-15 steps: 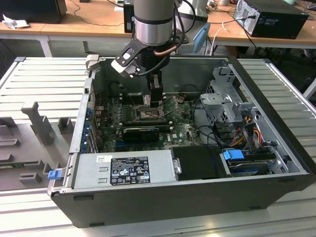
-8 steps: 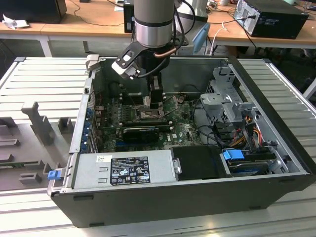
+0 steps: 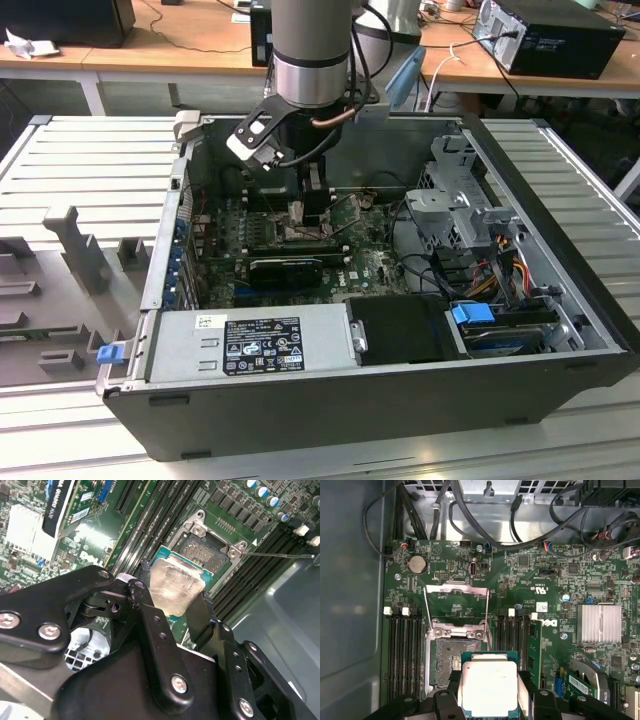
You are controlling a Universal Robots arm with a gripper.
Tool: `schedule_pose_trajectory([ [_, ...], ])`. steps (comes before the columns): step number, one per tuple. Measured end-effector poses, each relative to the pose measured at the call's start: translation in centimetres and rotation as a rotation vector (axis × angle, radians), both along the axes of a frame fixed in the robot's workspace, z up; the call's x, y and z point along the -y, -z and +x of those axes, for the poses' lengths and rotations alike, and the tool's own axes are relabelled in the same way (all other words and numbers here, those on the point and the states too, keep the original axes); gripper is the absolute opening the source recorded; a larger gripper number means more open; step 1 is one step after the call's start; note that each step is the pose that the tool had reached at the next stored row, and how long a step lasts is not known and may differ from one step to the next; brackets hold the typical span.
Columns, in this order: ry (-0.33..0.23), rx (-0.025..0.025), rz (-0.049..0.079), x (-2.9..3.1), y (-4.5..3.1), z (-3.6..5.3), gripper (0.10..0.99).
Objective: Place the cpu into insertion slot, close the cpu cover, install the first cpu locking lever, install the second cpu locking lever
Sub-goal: 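Place the cpu into insertion slot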
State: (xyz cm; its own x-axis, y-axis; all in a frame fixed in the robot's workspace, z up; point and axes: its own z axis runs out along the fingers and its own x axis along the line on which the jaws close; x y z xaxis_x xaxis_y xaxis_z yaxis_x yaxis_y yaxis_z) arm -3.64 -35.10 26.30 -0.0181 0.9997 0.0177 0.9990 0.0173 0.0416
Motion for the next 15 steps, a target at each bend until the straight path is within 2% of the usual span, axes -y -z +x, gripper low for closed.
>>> schedule_pose_trajectory([
  [3, 0.000, -0.0028, 0.000, -0.04, 0.21, 0.02, 0.525],
  [15, 0.000, -0.0028, 0.001, -0.04, 0.72, 0.04, 0.525],
])
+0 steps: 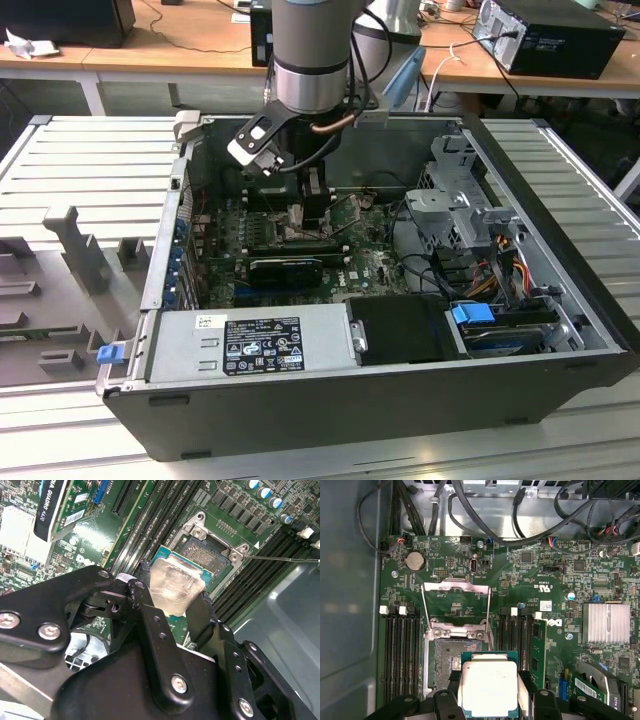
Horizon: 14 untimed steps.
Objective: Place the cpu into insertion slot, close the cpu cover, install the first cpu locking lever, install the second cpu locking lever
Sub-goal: 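Place the cpu into insertion slot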
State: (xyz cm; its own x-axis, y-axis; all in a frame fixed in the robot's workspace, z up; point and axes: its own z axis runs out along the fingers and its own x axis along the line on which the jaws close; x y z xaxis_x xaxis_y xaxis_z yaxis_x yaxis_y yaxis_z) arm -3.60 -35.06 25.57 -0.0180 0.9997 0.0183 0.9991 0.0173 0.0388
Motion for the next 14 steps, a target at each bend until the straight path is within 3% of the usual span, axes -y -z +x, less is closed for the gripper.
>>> schedule_pose_trajectory([
  [9, 0.000, -0.0021, 0.000, -0.06, 1.01, 0.02, 0.525],
  [14, 0.000, -0.0035, 0.000, -0.64, 1.43, 0.04, 0.525],
])
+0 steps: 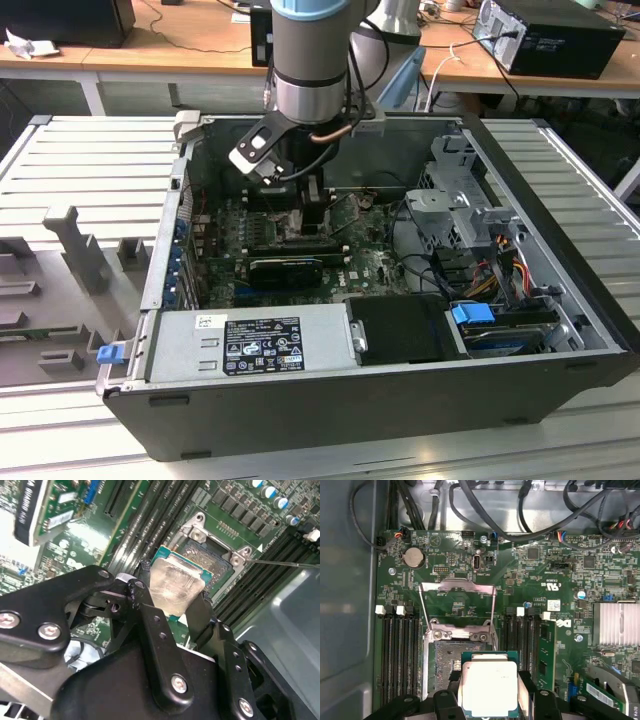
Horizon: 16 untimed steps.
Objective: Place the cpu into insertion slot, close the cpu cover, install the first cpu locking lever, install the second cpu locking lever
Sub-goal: 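Place the cpu into insertion slot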
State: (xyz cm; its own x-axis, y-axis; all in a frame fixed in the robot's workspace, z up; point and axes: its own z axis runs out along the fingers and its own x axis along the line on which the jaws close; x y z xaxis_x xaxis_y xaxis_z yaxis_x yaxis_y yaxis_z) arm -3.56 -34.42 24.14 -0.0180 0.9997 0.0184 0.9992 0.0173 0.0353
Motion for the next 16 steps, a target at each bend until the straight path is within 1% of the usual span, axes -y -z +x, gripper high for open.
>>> schedule_pose_trajectory([
  [3, 0.000, -0.0016, 0.000, -0.87, 0.24, 0.04, 0.525],
  [6, 0.005, -0.0018, 0.000, -1.35, 0.55, 0.04, 0.525],
  [9, 0.026, -0.0020, 0.000, -1.47, 1.05, 0.04, 0.525],
  [13, 0.026, -0.0020, 0.000, -1.50, 2.05, -0.10, 0.525],
  [16, 0.025, -0.0020, 0.000, -1.55, 2.39, -0.17, 0.525],
])
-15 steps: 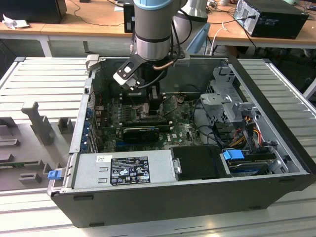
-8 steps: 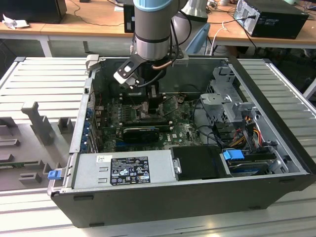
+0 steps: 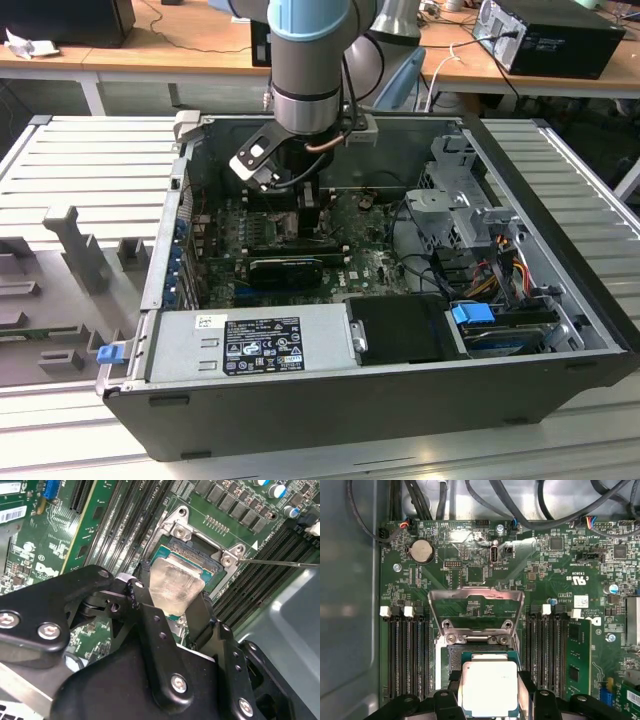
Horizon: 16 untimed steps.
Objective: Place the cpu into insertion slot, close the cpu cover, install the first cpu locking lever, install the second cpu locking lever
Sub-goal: 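Place the cpu into insertion slot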
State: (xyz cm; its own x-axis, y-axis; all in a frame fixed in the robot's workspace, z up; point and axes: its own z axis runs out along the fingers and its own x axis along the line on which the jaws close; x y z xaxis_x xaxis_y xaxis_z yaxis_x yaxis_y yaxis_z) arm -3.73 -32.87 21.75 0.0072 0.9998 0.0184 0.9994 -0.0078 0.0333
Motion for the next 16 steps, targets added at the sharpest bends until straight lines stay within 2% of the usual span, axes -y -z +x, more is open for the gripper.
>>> schedule_pose_trajectory([
  [8, 0.000, 0.0000, 0.000, -0.22, 0.59, -0.25, 0.525],
  [12, 0.001, -0.0001, 0.000, -0.65, 0.88, -0.24, 0.525],
  [16, 0.006, -0.0001, 0.000, -0.75, 1.21, -0.24, 0.525],
])
